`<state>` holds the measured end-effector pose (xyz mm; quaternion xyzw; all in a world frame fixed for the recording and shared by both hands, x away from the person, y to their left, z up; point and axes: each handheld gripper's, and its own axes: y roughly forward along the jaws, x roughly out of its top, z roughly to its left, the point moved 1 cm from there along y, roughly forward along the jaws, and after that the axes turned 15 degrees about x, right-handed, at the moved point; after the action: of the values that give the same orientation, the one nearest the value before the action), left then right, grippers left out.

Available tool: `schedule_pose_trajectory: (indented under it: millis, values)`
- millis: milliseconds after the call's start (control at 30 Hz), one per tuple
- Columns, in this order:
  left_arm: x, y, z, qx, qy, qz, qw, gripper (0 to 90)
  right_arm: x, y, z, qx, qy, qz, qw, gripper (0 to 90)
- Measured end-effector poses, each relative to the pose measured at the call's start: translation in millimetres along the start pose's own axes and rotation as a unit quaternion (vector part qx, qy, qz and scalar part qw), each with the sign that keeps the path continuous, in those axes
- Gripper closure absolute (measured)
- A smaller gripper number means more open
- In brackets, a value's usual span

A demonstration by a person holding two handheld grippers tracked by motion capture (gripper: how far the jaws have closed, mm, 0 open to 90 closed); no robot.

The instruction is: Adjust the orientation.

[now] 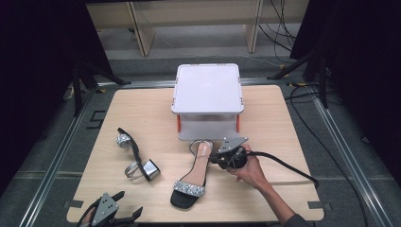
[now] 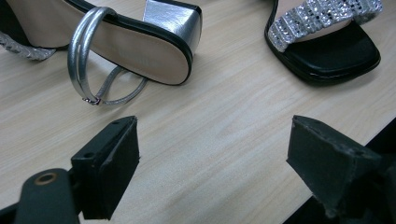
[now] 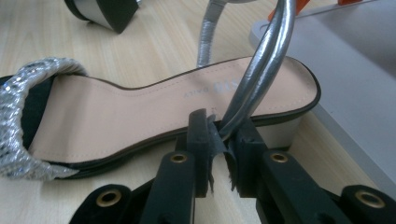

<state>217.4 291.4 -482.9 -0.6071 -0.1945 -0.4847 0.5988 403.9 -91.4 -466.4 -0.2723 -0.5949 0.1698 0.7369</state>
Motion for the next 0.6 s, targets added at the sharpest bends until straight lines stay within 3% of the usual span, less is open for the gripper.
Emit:
schedule_pose_trajectory:
  millis: [100,167,200,267,300,333,367,533,567,600]
  values:
    - [0.2,-0.8,-0.3,-0.002,-0.007,-0.006,1.0000,16.2,-2.2,-2.7,2.2,0.001,0.009,-0.001,1.0000,81.3]
    - [-0.1,-0.6,0.9,0.002,0.005,0.002,1.0000,16.2,-4.5,-5.9,5.2,0.002,0.002,-0.001,1.0000,81.6]
    - [-0.2,-0.6,0.8,0.002,0.004,0.001,1.0000,16.2,-5.3,-7.6,6.0,0.001,-0.009,0.000,1.0000,81.8]
    - [-0.1,-0.5,-0.4,0.000,-0.009,-0.010,0.9999,16.3,-6.8,-10.4,8.8,0.000,-0.006,0.002,1.0000,82.0]
    - [0.1,-0.6,-0.1,0.001,-0.005,-0.008,1.0000,16.2,-7.1,-12.0,10.2,-0.003,-0.005,0.004,1.0000,82.0]
    - [-0.1,-0.5,1.2,0.003,0.006,-0.001,1.0000,16.3,-7.1,-14.1,11.7,-0.006,-0.003,0.005,1.0000,82.0]
    - [-0.2,-0.6,0.8,0.002,0.004,0.002,1.0000,16.3,-6.6,-16.4,11.1,-0.012,-0.013,0.006,0.9998,82.0]
    - [-0.3,-0.3,-0.1,0.001,-0.006,-0.007,1.0000,16.2,-10.9,-32.8,8.9,-0.033,0.004,0.004,0.9994,82.1]
    - [-0.3,-0.4,0.6,0.002,0.001,-0.004,1.0000,16.3,-12.9,-35.2,8.0,-0.039,0.008,0.003,0.9992,82.1]
    - [-0.5,-0.4,-0.3,0.000,-0.007,-0.007,1.0000,16.2,-15.2,-38.7,7.6,-0.046,0.011,0.010,0.9988,82.1]
